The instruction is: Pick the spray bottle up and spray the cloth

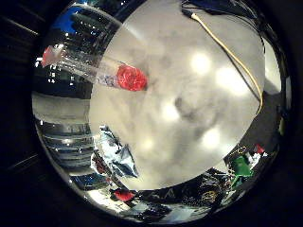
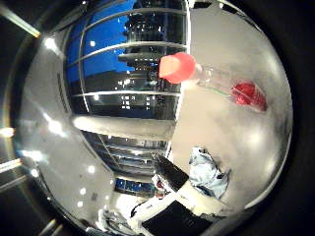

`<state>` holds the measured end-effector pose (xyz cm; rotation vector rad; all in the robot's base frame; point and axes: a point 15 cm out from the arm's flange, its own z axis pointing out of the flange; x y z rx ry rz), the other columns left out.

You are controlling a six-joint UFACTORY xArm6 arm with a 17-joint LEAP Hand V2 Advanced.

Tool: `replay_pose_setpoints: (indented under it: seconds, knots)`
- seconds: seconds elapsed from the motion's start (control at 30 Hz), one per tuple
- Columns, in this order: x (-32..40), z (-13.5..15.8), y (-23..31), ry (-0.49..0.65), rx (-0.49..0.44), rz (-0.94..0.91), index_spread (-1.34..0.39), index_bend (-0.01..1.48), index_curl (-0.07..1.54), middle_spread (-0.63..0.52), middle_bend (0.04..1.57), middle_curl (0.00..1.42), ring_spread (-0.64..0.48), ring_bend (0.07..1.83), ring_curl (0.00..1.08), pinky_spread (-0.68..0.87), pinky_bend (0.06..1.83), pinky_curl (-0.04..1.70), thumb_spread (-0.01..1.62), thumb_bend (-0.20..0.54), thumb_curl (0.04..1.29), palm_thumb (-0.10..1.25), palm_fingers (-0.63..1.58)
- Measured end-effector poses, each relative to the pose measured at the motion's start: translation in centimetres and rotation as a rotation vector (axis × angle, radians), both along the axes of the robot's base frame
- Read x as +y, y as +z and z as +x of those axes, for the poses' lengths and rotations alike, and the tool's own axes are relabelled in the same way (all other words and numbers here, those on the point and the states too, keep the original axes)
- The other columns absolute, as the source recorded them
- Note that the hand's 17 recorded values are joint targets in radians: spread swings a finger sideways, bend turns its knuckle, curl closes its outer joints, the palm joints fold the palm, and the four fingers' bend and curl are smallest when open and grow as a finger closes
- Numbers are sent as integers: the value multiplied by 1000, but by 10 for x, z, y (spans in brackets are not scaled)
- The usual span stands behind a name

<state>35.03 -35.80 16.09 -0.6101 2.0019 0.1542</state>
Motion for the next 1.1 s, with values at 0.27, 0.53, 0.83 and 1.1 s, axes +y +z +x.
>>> replay_pose_setpoints:
  seconds: [0.27, 0.53, 0.83, 1.1]
  knots:
    - [4, 17, -14, 25, 15, 0, -173, 155, 266, 163, 195, 327, 191, 324, 265, 374, 412, 311, 1011, -26, 296, 526, 36]
    - [-6, 40, -20, 34, 5, -1, -164, 153, 268, 161, 199, 330, 188, 326, 264, 374, 406, 309, 1010, -24, 296, 530, 51]
    - [-4, 71, -23, 66, 2, 10, -150, 149, 263, 114, 262, 354, 171, 385, 272, 375, 377, 300, 1011, -25, 301, 556, 187]
    - [27, 106, -22, 146, 3, -1, -237, 185, 289, -43, 526, 451, -27, 730, 362, 146, 410, 281, 1004, -7, 323, 660, 849]
